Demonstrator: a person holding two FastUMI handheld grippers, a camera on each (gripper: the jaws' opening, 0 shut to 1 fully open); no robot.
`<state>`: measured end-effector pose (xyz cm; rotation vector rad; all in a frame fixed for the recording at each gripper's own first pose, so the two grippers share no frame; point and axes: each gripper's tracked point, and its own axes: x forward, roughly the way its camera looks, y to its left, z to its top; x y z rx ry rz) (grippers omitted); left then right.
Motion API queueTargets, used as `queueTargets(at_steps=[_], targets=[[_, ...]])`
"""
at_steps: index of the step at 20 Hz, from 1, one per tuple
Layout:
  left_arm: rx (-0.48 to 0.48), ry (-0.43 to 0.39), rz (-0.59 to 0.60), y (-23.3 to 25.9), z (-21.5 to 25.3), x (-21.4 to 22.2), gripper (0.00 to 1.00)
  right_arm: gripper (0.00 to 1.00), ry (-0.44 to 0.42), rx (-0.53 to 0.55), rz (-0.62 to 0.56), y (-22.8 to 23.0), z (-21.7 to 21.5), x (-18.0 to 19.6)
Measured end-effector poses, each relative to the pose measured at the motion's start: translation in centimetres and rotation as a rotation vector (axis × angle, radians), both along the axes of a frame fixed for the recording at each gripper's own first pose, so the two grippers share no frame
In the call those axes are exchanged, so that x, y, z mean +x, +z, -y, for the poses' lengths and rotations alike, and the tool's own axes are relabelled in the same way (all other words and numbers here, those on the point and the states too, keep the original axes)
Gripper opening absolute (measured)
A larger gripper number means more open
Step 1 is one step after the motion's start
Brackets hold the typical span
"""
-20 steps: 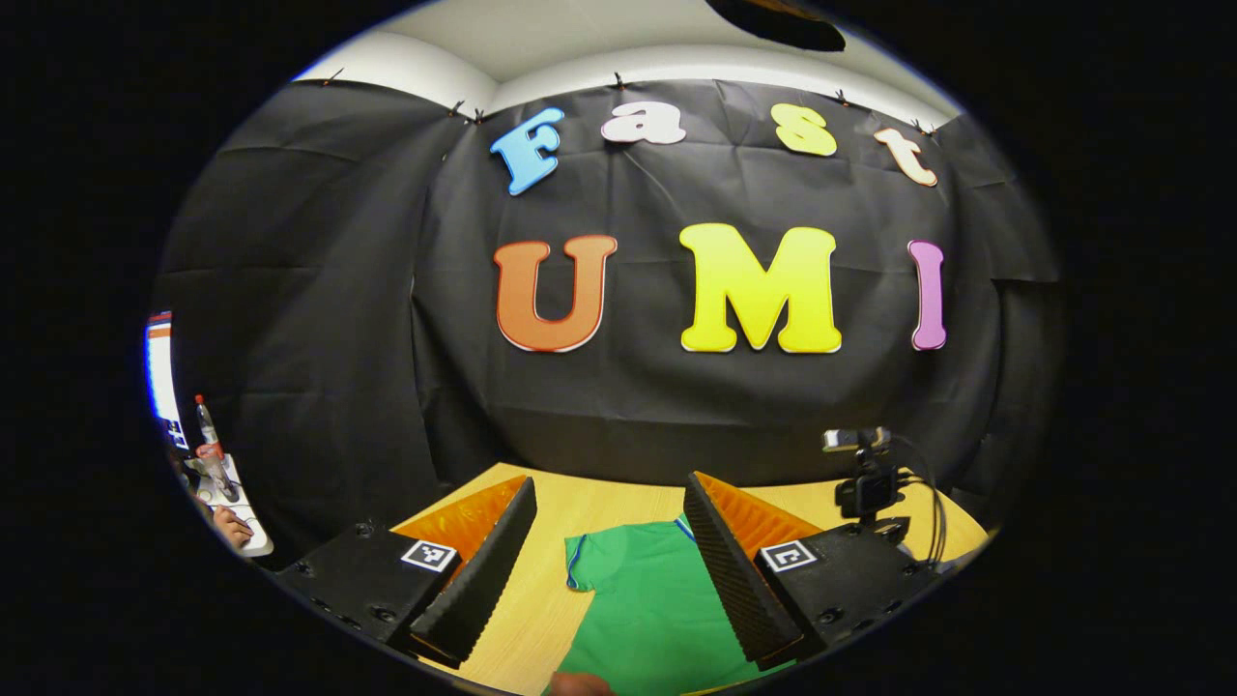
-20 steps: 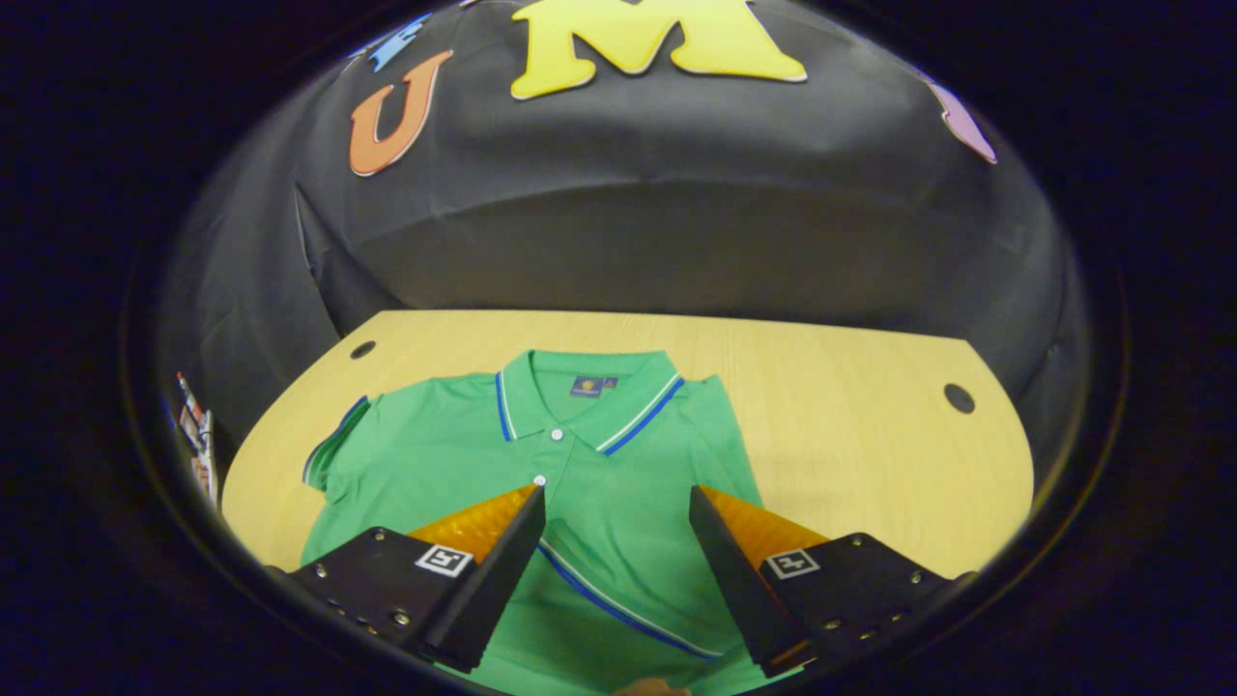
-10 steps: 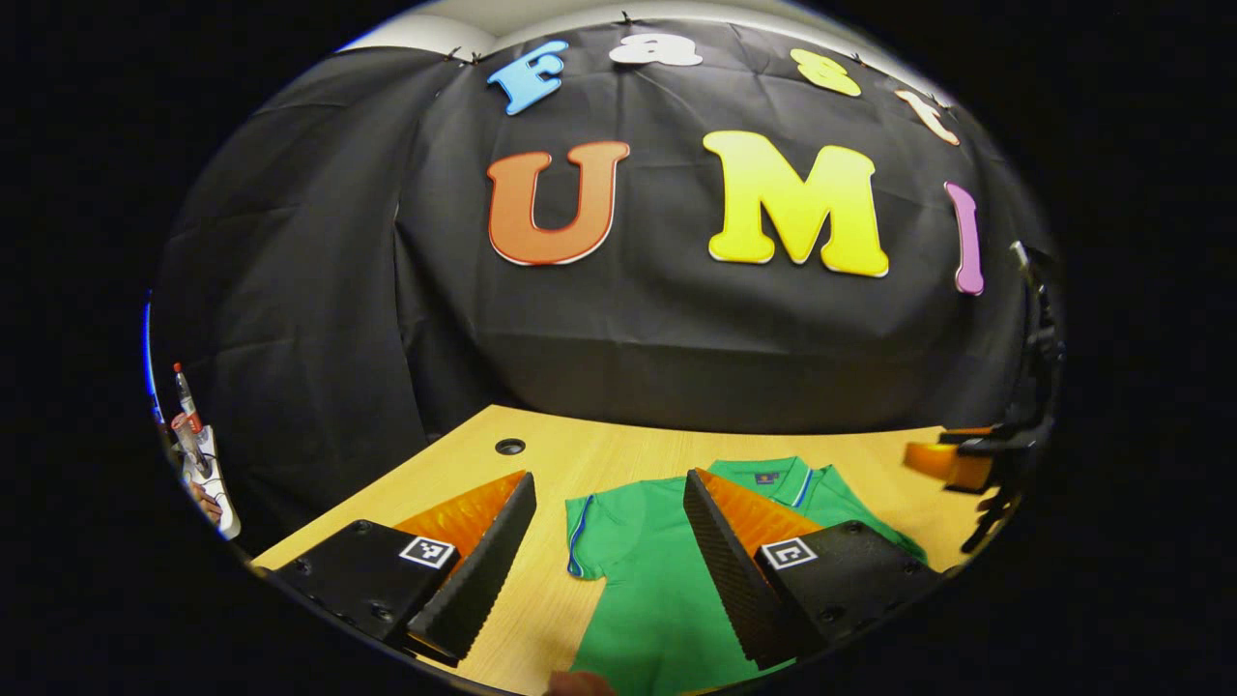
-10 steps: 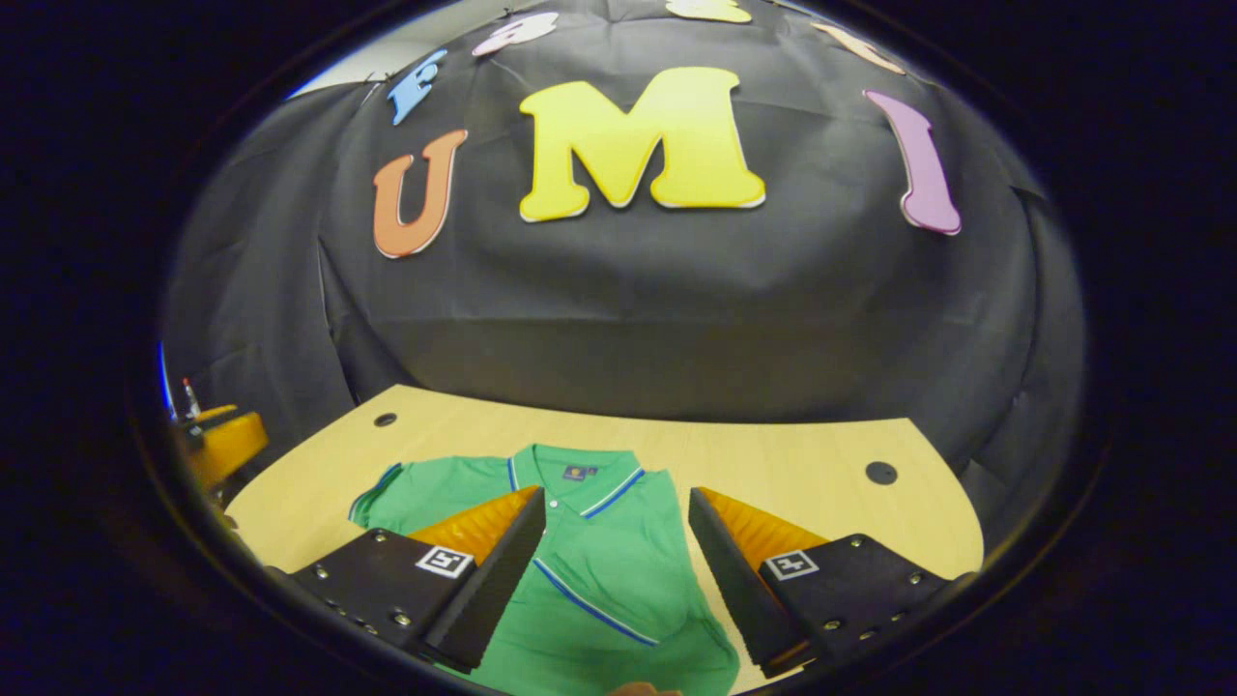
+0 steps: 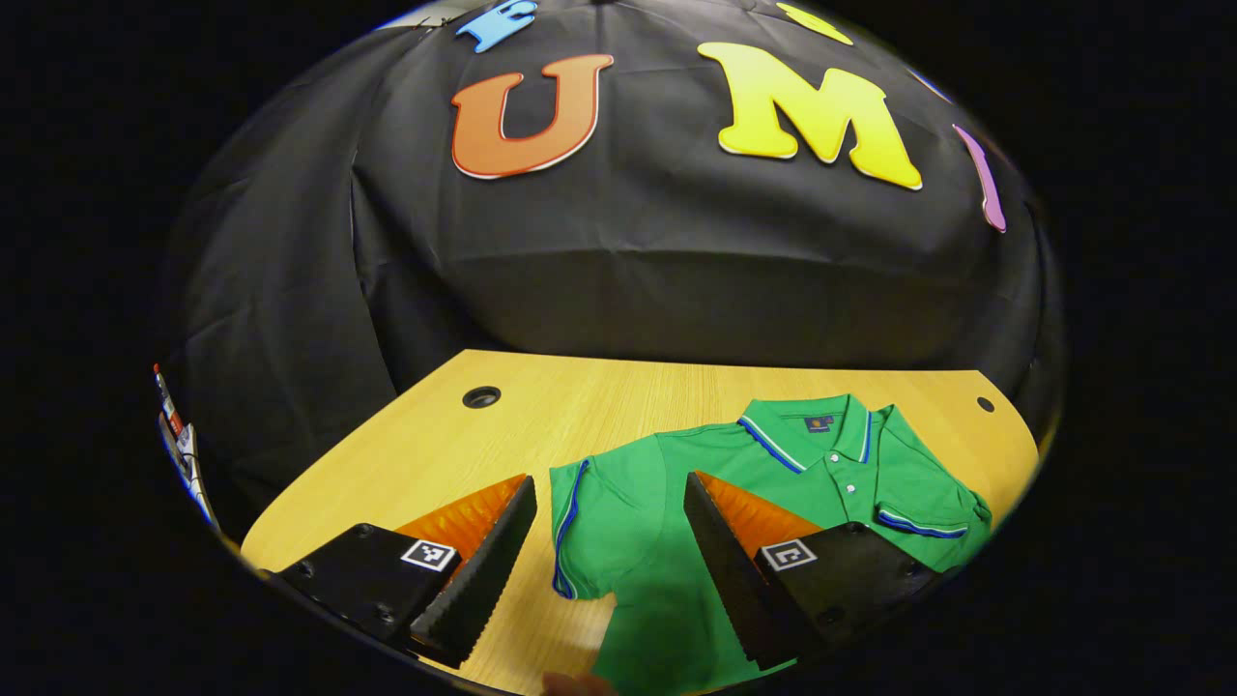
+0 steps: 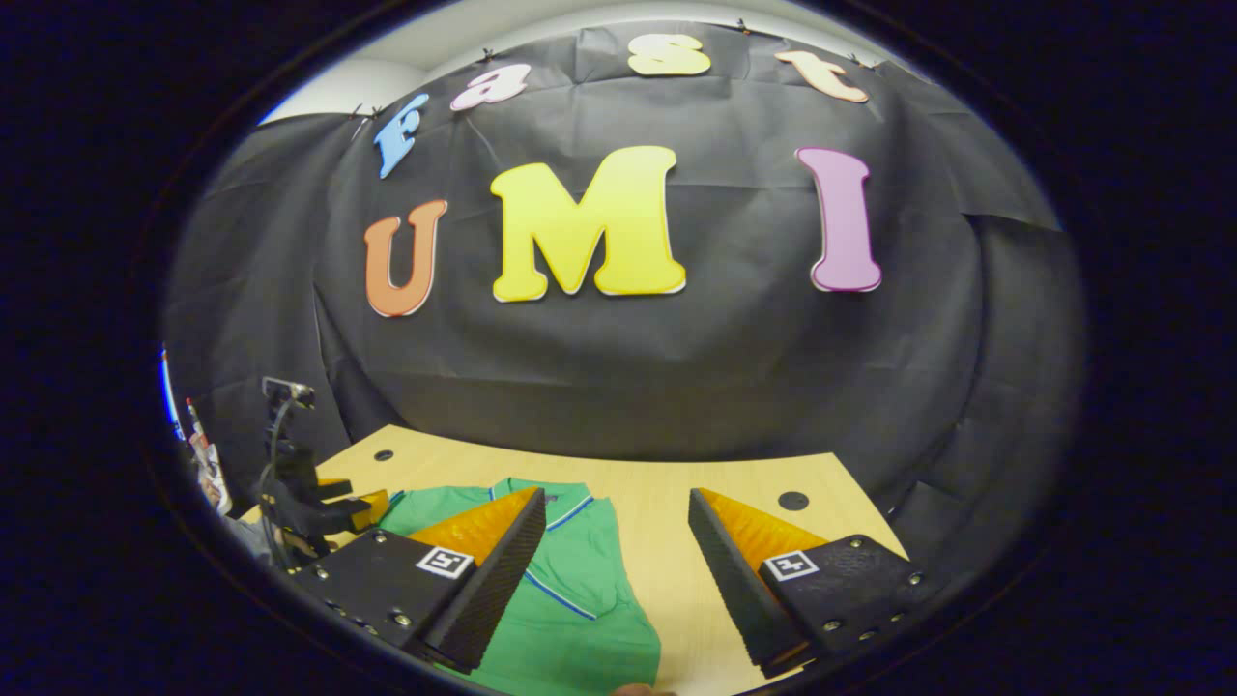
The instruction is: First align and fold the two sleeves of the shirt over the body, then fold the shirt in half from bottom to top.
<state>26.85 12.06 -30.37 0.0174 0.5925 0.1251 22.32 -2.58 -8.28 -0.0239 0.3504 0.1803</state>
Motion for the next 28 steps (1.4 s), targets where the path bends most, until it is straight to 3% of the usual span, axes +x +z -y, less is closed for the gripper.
queueTargets(at_steps=[9,11,13,14,19,21,23,24,28], targets=[[0.027,0.046,-0.104,-6.2,-3.1,5.6,0.99,0.93,-0.069,-0.001,0.087,7.8,4.6,-4.8],[0.033,0.054,-0.131,-7.3,-3.6,6.2,0.99,0.94,-0.077,0.014,0.083,8.0,4.7,-4.8],[-0.018,0.072,-0.181,-8.6,-3.4,5.8,0.99,0.93,-0.08,0.013,0.063,7.5,5.0,-4.9],[-0.037,0.08,-0.153,-8.2,-3.4,6.2,0.99,0.93,-0.078,0.015,0.056,7.5,4.9,-4.7],[-0.029,0.046,-0.181,-8.7,-3.1,6.3,0.98,0.94,-0.059,0.026,0.034,7.1,4.3,-4.0],[-0.029,0.022,-0.188,-8.8,-2.5,6.3,0.84,0.93,-0.055,0.034,0.017,6.8,4.3,-3.9],[-0.001,0.05,-0.177,-8.4,-2.4,6.5,0.19,0.93,-0.05,0.024,0.011,6.5,4.7,-3.7],[0.009,0.054,-0.176,-8.4,-2.4,6.5,0.08,0.93,-0.051,0.015,0.012,6.7,4.9,-3.6],[0.03,0.02,-0.188,-8.5,-1.7,6.8,0.04,0.93,-0.051,0.012,0.019,6.9,5.3,-3.6]])
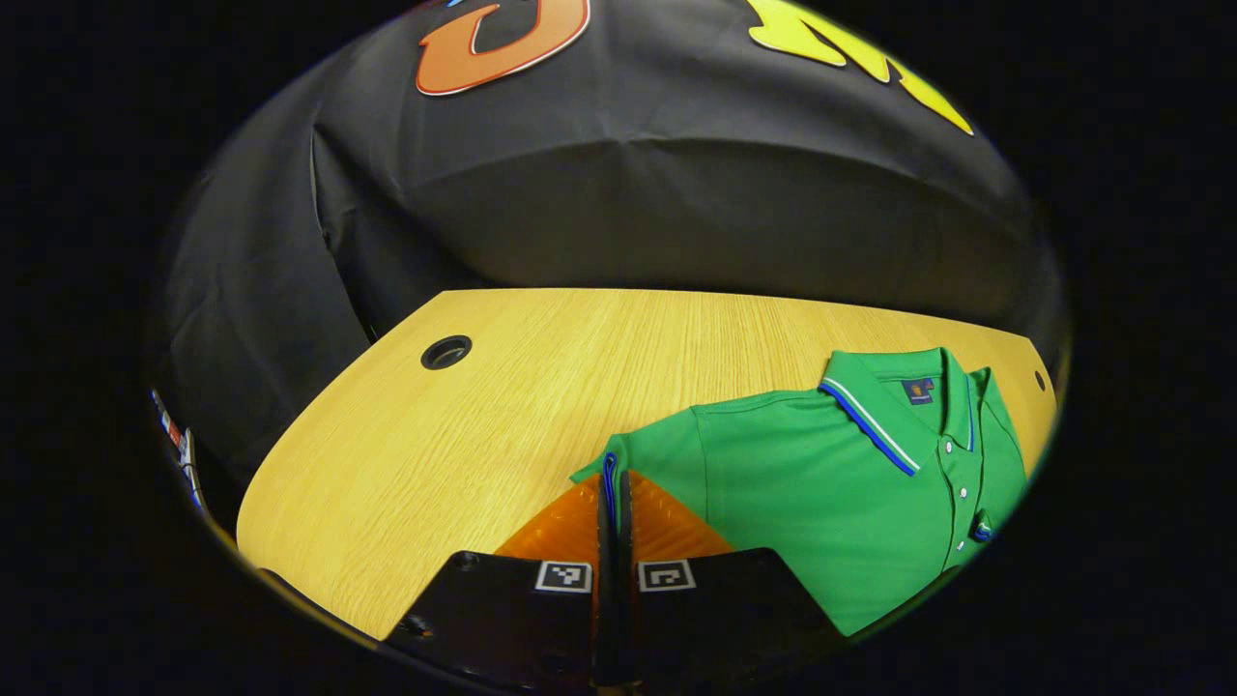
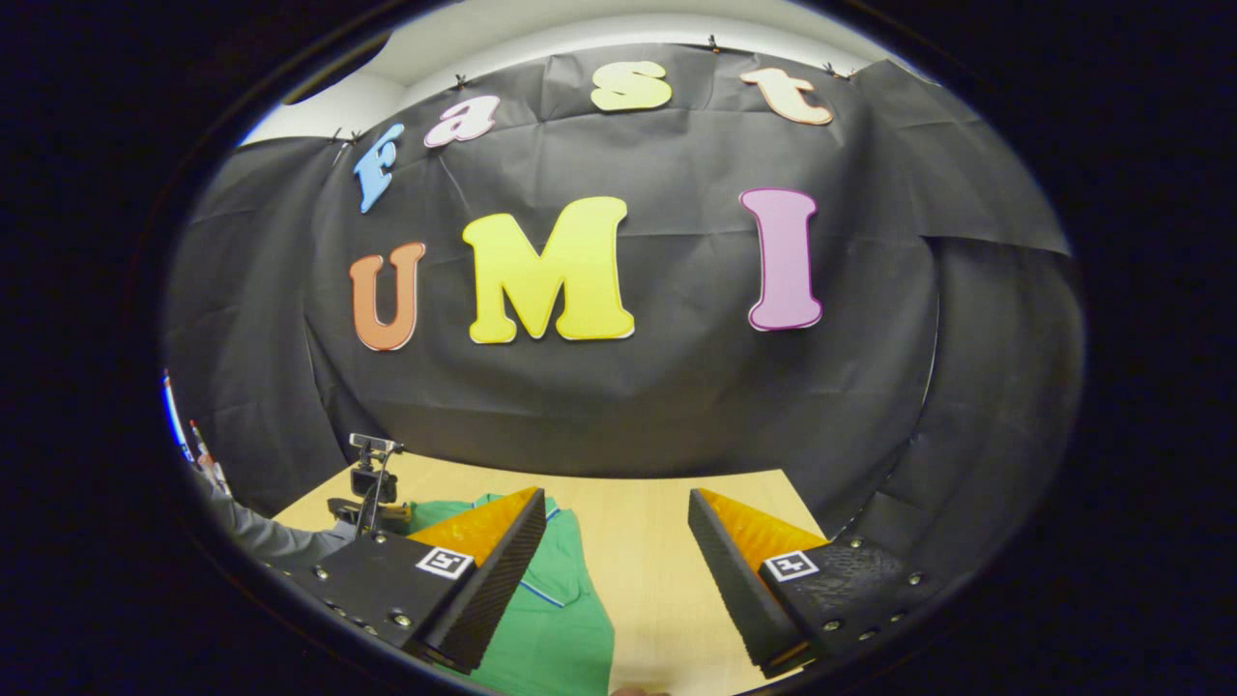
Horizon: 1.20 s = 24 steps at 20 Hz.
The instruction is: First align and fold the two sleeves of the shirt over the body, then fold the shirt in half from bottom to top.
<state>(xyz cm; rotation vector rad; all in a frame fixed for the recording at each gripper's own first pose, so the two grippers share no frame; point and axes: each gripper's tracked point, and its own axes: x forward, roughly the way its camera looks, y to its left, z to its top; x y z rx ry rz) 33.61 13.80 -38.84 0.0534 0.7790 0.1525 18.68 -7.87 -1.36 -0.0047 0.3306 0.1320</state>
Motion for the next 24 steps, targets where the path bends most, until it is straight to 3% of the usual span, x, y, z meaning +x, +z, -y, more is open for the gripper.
queueTargets(at_steps=[9,12,16,24], targets=[[-0.023,-0.06,-0.025,1.4,3.2,-0.8,0.04,0.93,0.009,-0.009,-0.019,-0.9,0.0,-0.1],[-0.019,-0.128,0.006,2.6,5.9,-1.2,0.0,0.94,0.008,-0.005,-0.039,-1.4,0.0,-0.4],[-0.053,-0.217,0.023,3.7,10.1,-2.3,0.04,0.93,0.012,-0.01,-0.038,-1.5,-0.3,-0.3],[-0.096,-0.292,0.043,5.4,14.7,-3.9,0.04,0.93,0.008,-0.006,-0.041,-1.7,-0.4,-1.0]])
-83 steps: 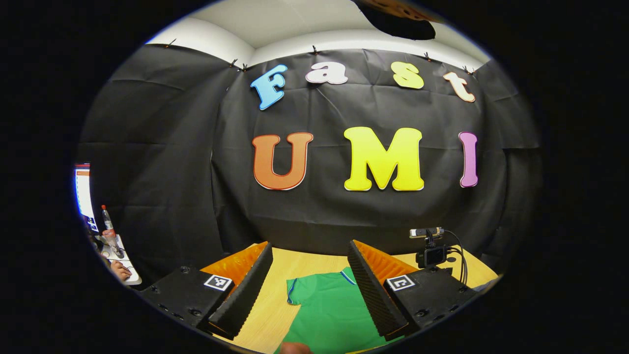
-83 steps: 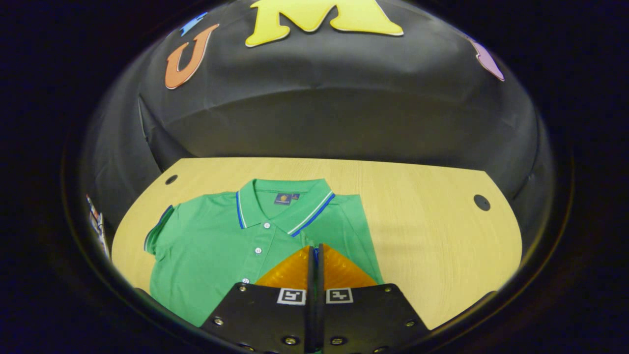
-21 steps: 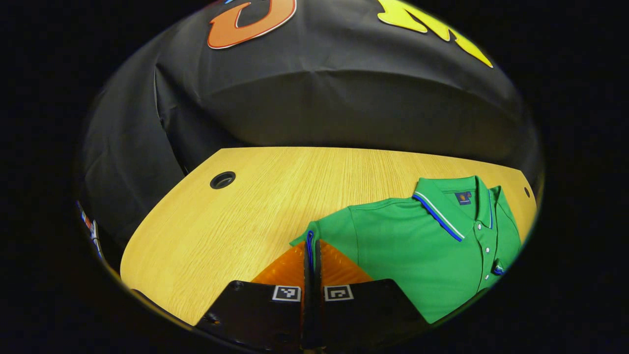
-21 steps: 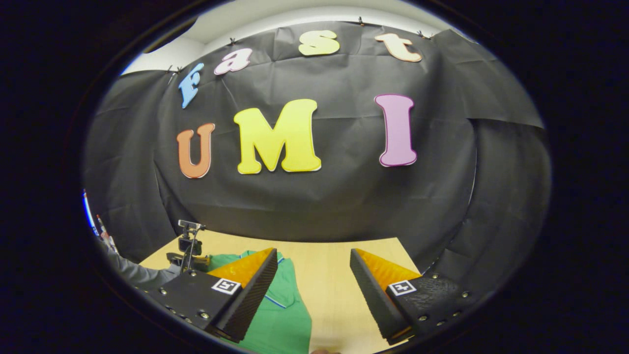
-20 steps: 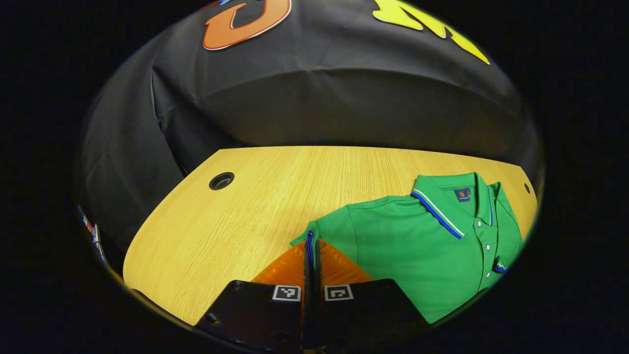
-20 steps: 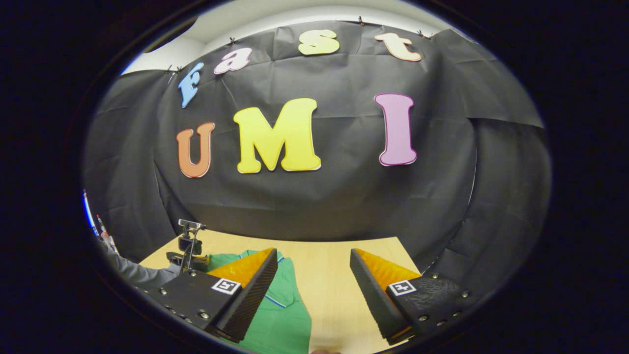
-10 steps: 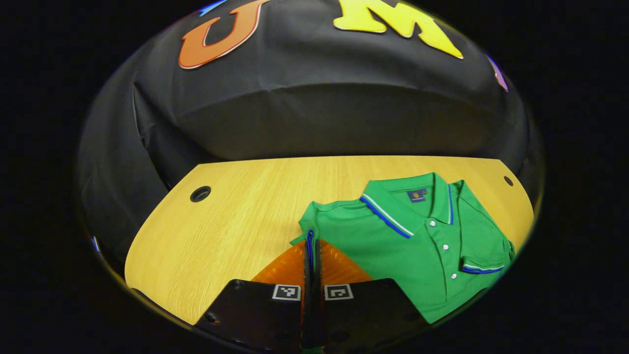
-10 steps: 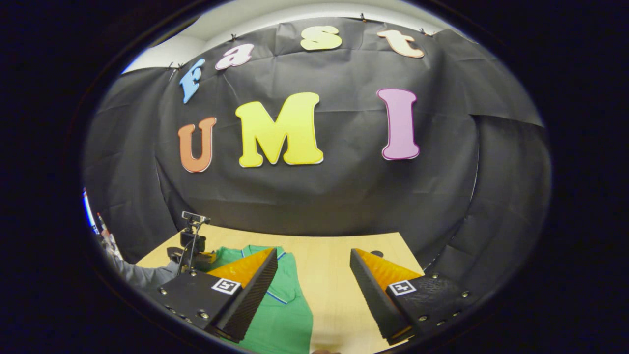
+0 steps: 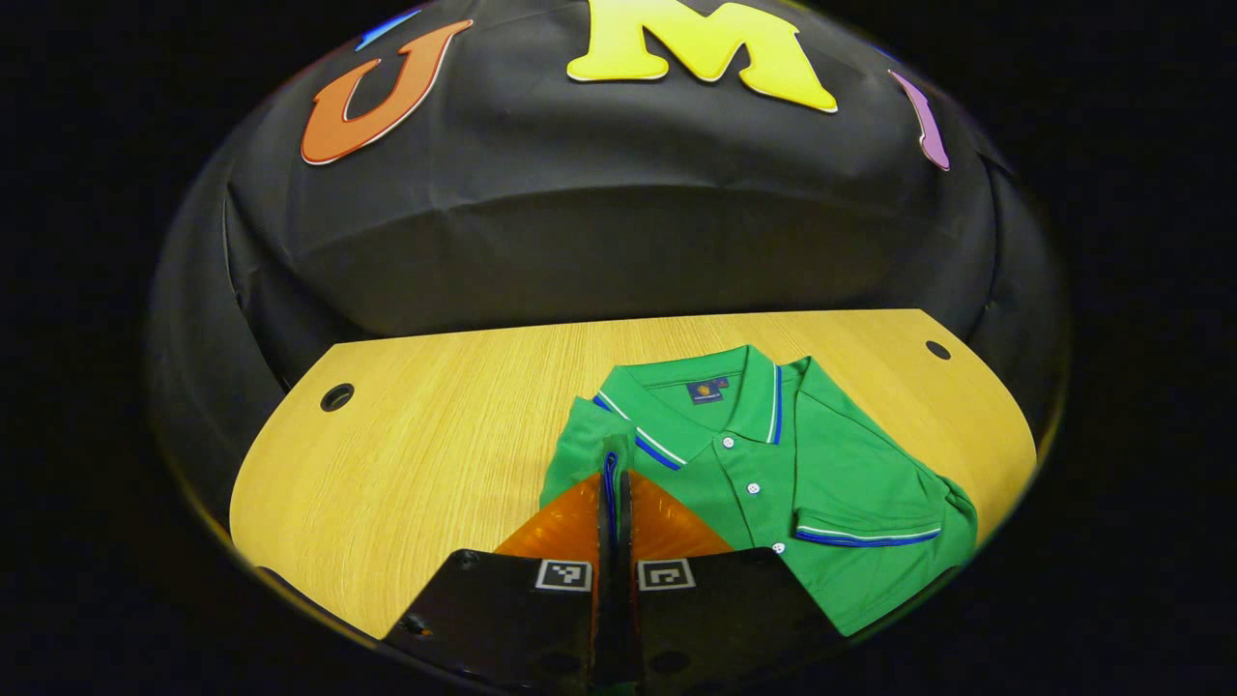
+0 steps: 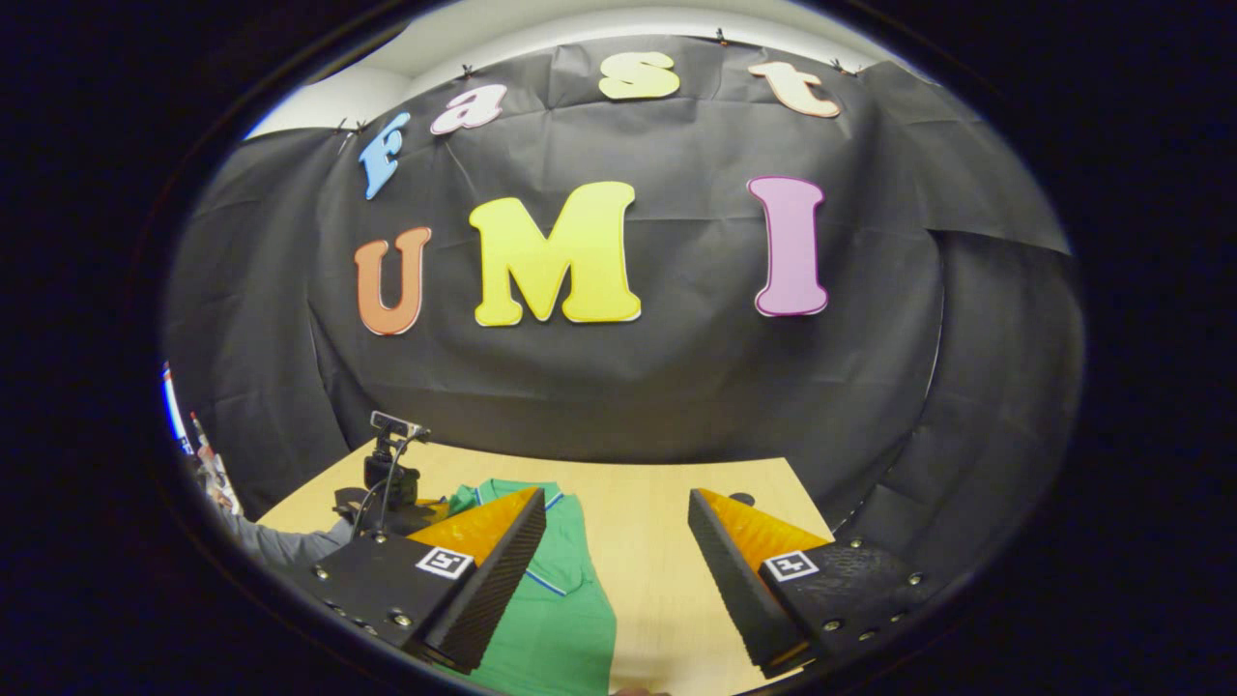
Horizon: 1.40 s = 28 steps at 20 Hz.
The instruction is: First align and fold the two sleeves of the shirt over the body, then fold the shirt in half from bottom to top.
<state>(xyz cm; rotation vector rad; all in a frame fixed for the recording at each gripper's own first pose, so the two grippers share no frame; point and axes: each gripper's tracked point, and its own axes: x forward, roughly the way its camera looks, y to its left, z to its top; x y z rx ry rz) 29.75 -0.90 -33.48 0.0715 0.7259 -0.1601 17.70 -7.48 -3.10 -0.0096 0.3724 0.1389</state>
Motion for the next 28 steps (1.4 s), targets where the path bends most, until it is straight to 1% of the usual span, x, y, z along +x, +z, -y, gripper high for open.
queueTargets(at_steps=[3,5,6,7,9,10,12,15,18,20,22,24,26,28], targets=[[0.0,-0.03,-0.004,0.1,1.2,-1.1,0.04,0.94,-0.005,0.009,-0.001,0.0,0.1,-0.1],[-0.031,-0.059,-0.019,-0.3,2.6,-1.8,0.04,0.93,-0.002,0.013,0.002,0.0,-0.1,-0.1],[-0.015,-0.056,-0.025,-0.6,2.7,-2.0,0.04,0.93,0.0,0.011,0.001,-0.1,-0.2,-0.2],[0.0,-0.045,-0.024,-1.2,2.5,-2.2,0.08,0.93,0.003,0.009,0.001,-0.1,-0.3,-0.2],[0.009,-0.016,-0.017,-0.7,2.2,-2.2,0.69,0.93,0.007,0.003,-0.002,-0.2,-0.4,-0.3],[0.01,-0.017,-0.01,-0.7,2.3,-2.1,1.0,0.93,0.007,0.0,-0.003,-0.3,-0.4,-0.4],[0.0,-0.036,-0.007,-0.8,2.7,-2.4,0.99,0.93,0.008,-0.003,-0.008,-0.5,-0.4,-0.5],[0.001,-0.071,0.041,0.7,3.3,-2.3,0.99,0.93,0.007,-0.009,-0.009,-0.5,-0.5,-0.6],[0.036,-0.088,0.12,3.8,3.1,-2.4,0.99,0.94,0.008,-0.02,0.004,-0.3,-0.7,-0.7],[0.043,-0.087,0.174,6.4,2.7,-3.4,0.98,0.93,0.011,-0.021,0.011,-0.2,-1.1,-1.1],[0.015,-0.088,0.226,9.4,2.5,-4.9,0.98,0.94,0.016,-0.028,0.023,0.0,-1.6,-1.7],[-0.03,-0.075,0.268,12.7,2.3,-7.5,0.98,0.93,0.019,-0.038,0.033,0.1,-2.2,-2.4],[-0.033,-0.064,0.336,16.1,1.2,-9.6,0.98,0.93,0.021,-0.037,0.039,0.2,-2.9,-3.2],[-0.042,-0.079,0.396,19.2,0.8,-12.3,0.98,0.93,0.025,-0.031,0.054,0.5,-3.8,-4.0]])
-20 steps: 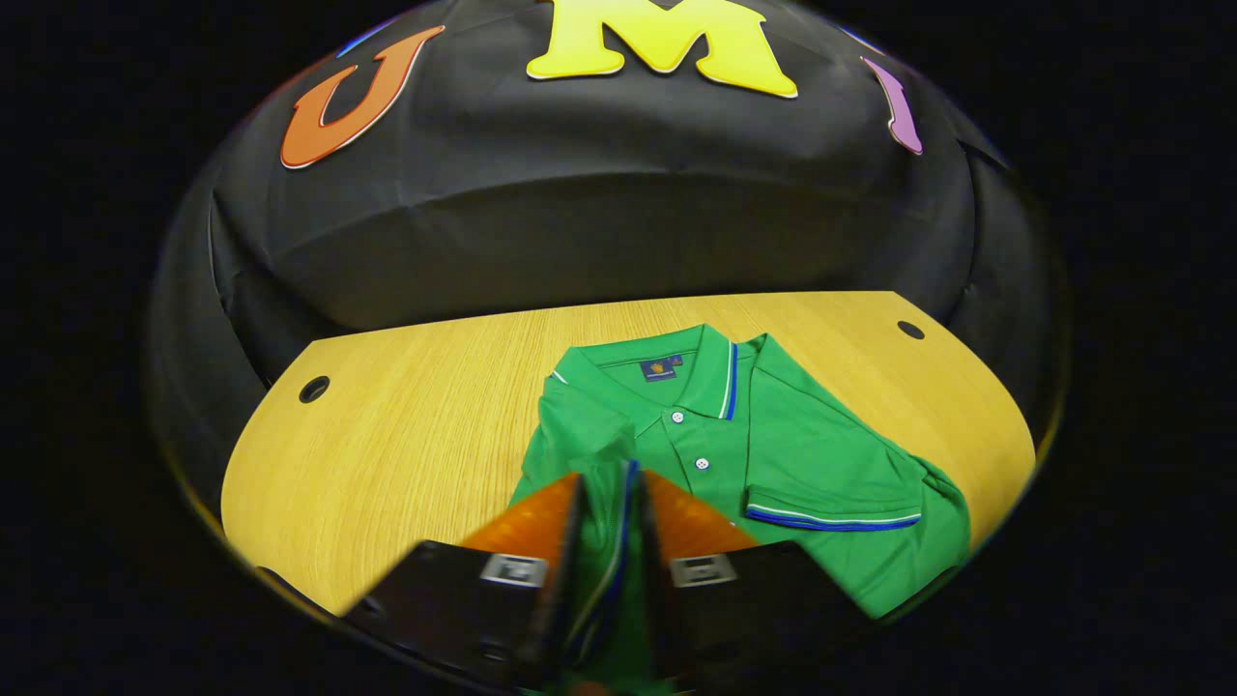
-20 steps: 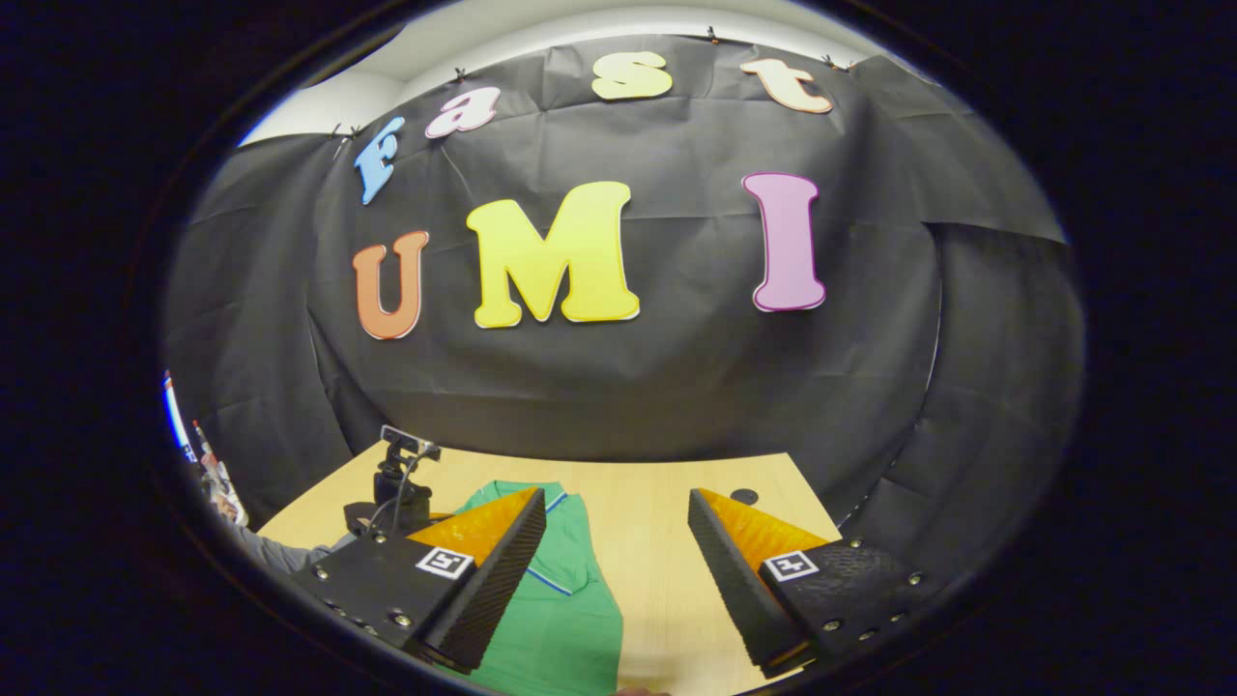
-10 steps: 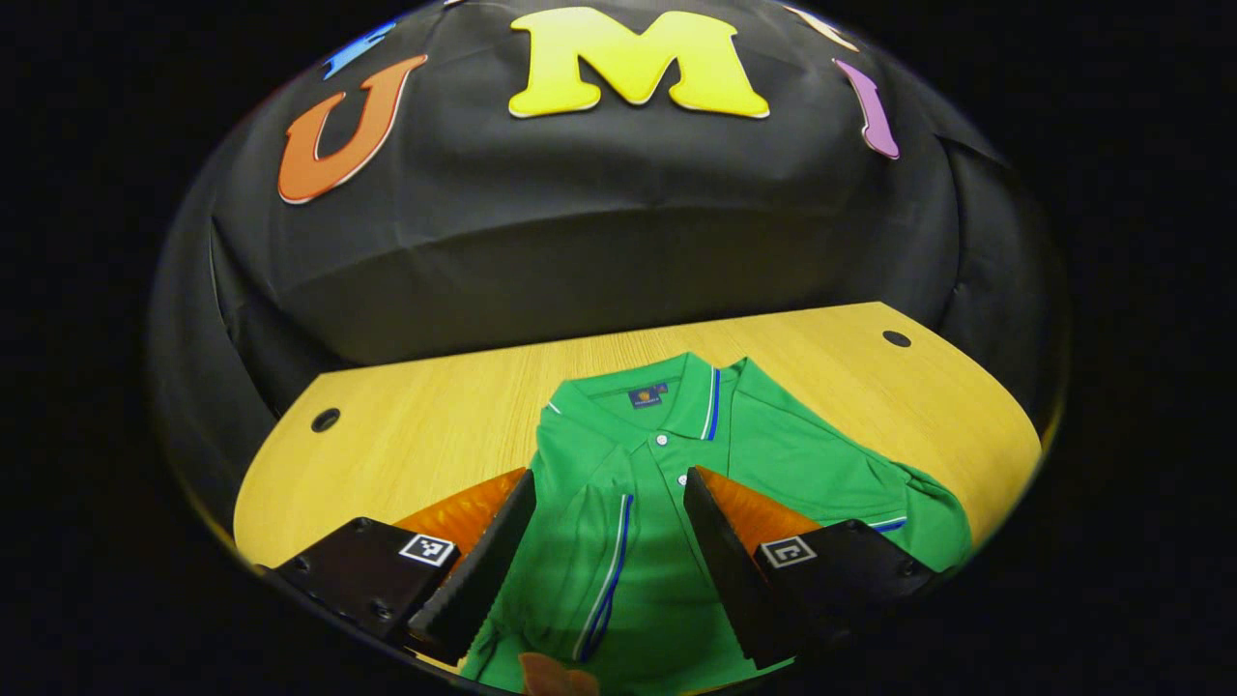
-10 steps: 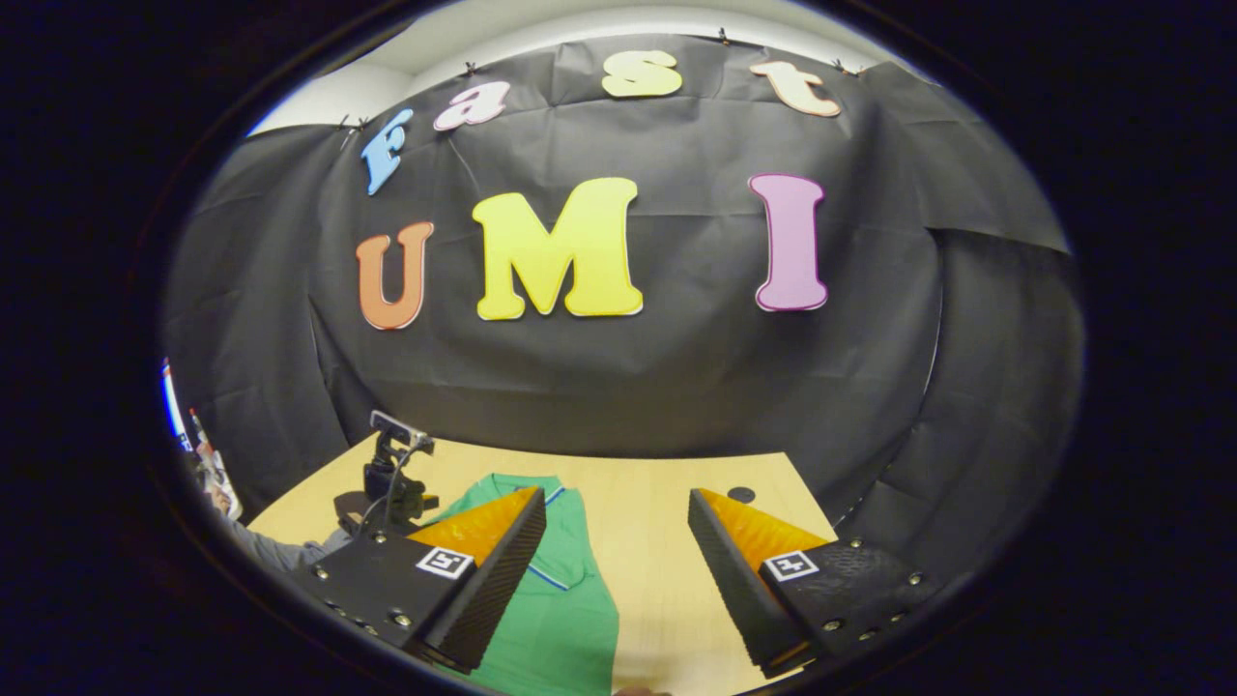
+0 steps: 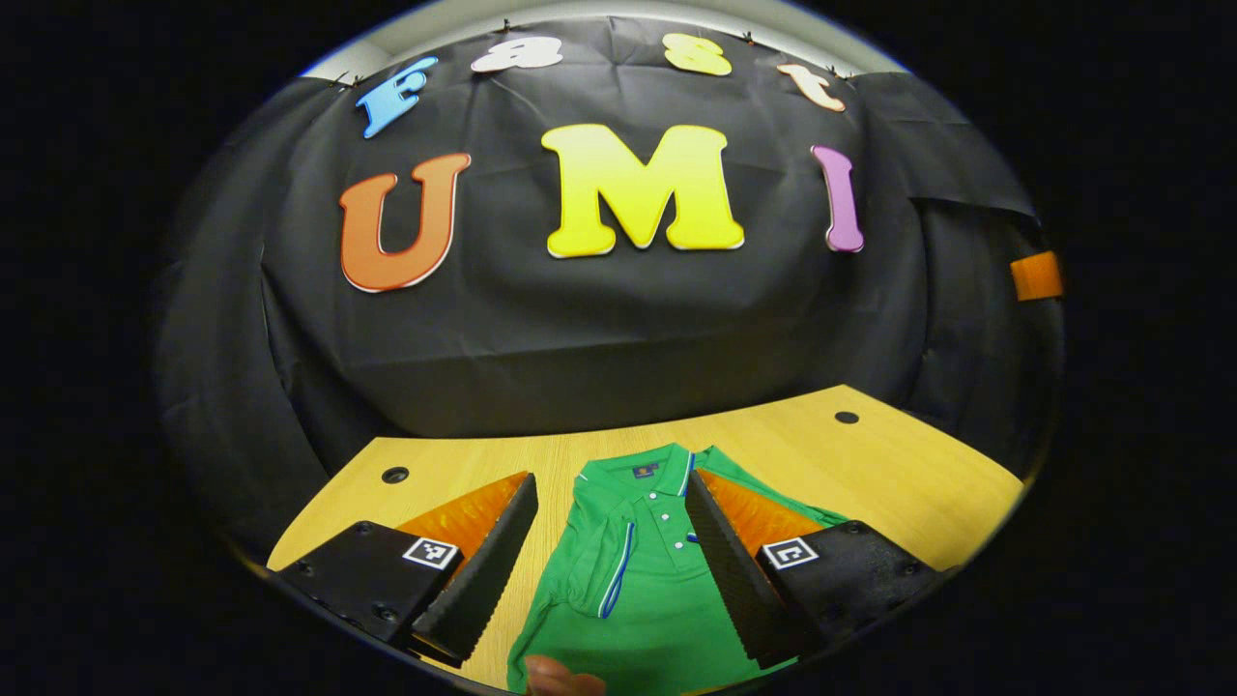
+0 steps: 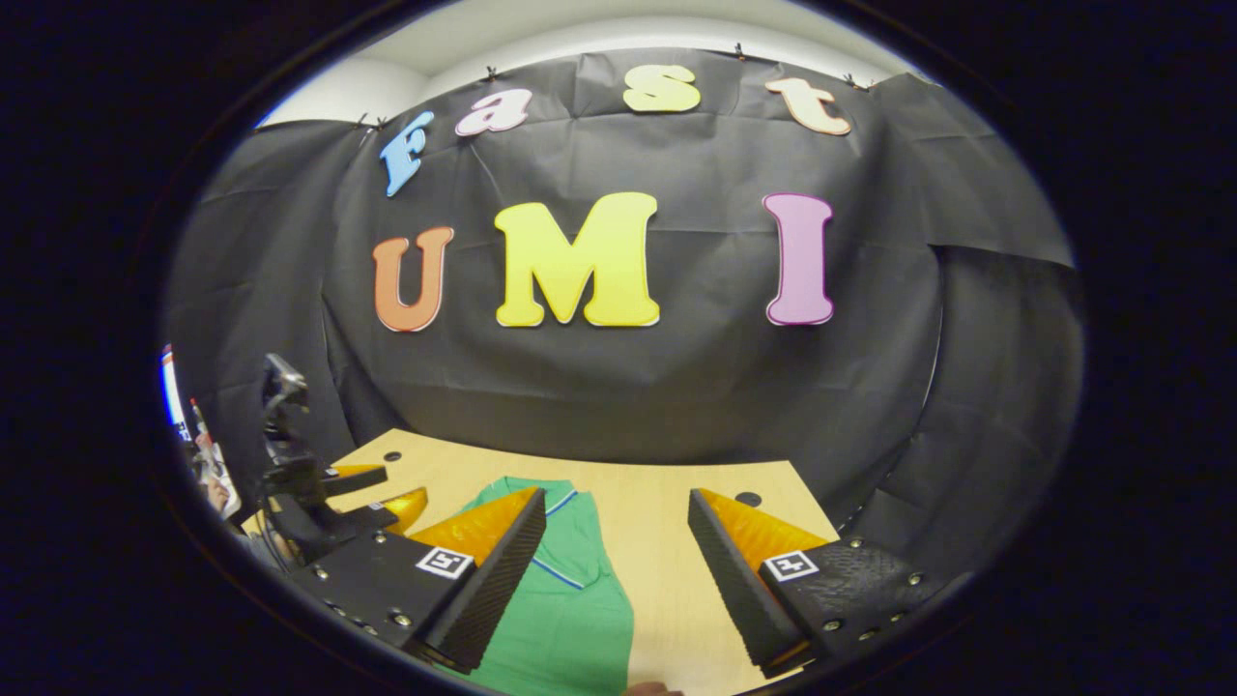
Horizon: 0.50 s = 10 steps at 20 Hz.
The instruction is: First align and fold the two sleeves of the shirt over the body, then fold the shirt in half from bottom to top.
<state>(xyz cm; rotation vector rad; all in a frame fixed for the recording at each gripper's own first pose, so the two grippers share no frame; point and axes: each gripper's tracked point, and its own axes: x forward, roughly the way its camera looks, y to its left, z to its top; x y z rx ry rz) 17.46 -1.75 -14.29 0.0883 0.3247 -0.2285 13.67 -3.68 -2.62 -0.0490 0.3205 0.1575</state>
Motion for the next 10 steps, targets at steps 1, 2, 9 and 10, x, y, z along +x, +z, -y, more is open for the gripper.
queueTargets(at_steps=[1,2,9,10], targets=[[0.002,-0.007,0.031,1.4,-0.4,-1.0,0.98,0.94,0.005,-0.002,0.011,0.3,-0.5,-0.4],[0.007,-0.016,0.05,2.7,-0.5,-2.1,0.98,0.93,0.009,-0.002,0.027,0.7,-1.1,-0.9],[0.02,-0.019,0.148,9.4,-1.9,-8.8,0.98,0.93,0.035,-0.023,0.087,1.3,-4.4,-5.1],[0.016,-0.014,0.15,10.0,-2.2,-9.8,0.98,0.94,0.036,-0.029,0.086,1.0,-4.7,-5.9]])
